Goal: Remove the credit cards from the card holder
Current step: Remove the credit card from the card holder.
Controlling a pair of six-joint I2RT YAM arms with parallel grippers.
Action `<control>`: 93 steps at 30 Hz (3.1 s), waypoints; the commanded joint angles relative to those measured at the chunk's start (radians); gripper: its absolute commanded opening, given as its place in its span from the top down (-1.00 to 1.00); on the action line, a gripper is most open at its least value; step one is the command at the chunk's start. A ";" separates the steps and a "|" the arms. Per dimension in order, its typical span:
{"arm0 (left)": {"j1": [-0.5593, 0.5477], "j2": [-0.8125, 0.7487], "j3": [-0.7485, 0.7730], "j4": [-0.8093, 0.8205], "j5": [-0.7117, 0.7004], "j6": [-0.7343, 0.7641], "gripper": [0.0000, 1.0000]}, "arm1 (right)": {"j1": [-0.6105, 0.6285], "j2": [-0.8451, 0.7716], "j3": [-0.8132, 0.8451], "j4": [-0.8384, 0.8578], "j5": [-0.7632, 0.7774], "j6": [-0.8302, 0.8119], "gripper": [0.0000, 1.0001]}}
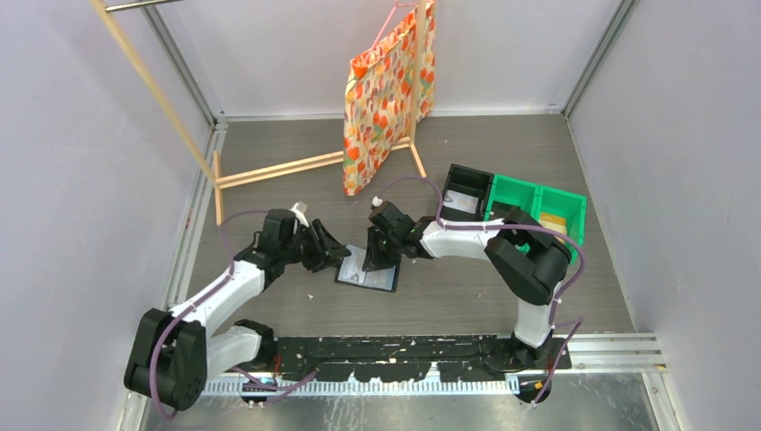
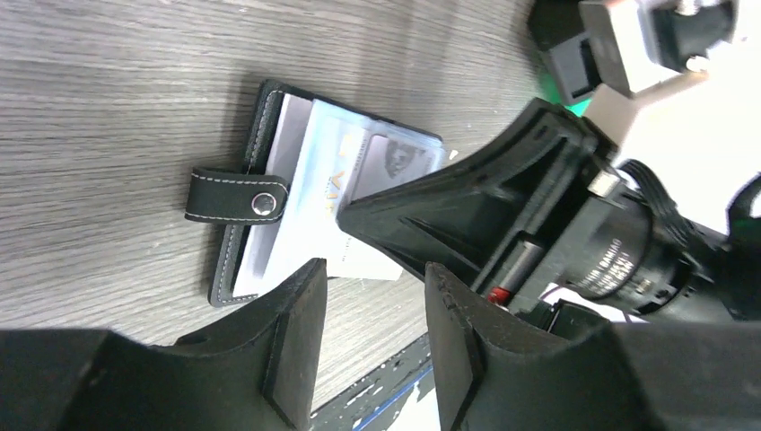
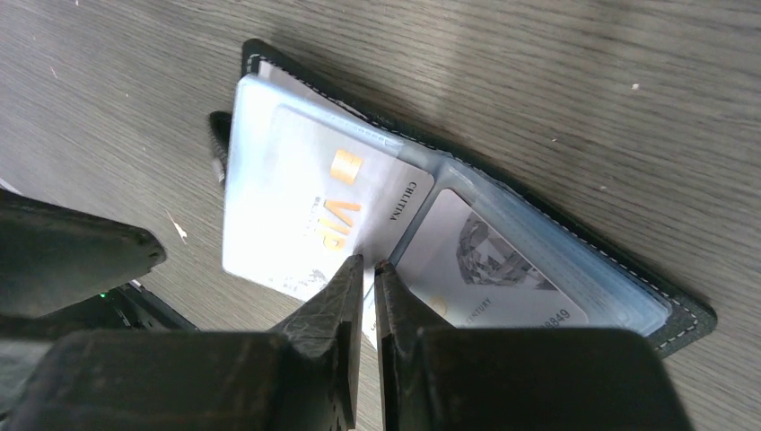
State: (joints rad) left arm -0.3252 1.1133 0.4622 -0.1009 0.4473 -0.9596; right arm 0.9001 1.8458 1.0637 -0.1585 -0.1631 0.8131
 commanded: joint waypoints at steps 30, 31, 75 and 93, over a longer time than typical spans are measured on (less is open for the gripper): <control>0.000 0.201 -0.035 0.194 0.137 -0.004 -0.28 | -0.003 0.010 -0.001 -0.060 0.008 -0.022 0.69; 0.000 0.216 -0.033 0.214 0.155 -0.014 -0.25 | -0.003 0.010 -0.002 -0.060 0.008 -0.023 0.69; -0.045 0.244 -0.083 0.577 0.241 -0.181 0.99 | -0.244 -0.221 -0.338 0.607 -0.357 0.392 0.19; -0.032 0.326 -0.111 0.857 0.338 -0.269 0.99 | -0.266 -0.151 -0.424 0.736 -0.357 0.475 0.05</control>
State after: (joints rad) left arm -0.3626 1.4311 0.3378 0.6064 0.7036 -1.1992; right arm 0.6437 1.6978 0.6575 0.5400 -0.5220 1.2736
